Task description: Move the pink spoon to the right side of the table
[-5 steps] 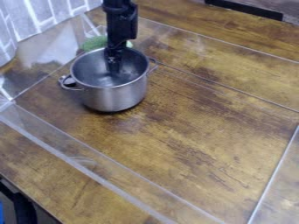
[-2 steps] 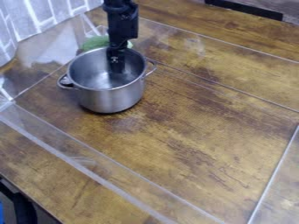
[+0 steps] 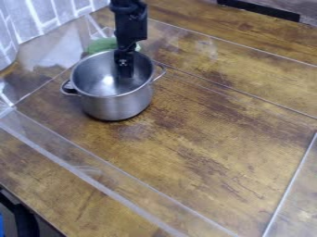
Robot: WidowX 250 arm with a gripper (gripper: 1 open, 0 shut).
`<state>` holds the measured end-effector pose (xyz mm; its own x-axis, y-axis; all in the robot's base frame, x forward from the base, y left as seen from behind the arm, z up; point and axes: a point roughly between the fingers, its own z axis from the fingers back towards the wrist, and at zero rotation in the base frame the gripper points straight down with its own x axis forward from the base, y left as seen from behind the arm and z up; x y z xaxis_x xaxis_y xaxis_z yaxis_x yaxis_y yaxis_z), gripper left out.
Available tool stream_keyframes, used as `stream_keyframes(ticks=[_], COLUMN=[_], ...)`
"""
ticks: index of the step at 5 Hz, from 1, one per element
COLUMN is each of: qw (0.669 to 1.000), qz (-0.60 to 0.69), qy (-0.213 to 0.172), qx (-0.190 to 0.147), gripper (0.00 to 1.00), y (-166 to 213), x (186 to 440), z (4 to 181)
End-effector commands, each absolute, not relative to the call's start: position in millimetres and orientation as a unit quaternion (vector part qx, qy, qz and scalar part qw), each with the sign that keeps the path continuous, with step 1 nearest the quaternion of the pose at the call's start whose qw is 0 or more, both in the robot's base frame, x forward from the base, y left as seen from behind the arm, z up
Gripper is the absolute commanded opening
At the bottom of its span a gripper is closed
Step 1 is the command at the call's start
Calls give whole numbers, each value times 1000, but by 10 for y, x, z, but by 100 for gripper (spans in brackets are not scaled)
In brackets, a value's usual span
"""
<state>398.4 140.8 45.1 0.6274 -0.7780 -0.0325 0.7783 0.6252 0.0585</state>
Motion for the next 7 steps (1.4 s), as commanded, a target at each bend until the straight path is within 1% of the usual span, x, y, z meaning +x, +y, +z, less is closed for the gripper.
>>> stream_keyframes(ticks=[1,2,4,5,7], qw=[915,928,915,911,889], qz=[-399,-369,-400,-409,-455], qy=[-20,-19,-19,-19,-29], qx=[55,52,46,43,48], gripper=[0,0,0,0,0], y=[1431,1429,1322,1235,1217], x=[4068,4044,4104,4021,3932], z=[658,630,668,665,1098])
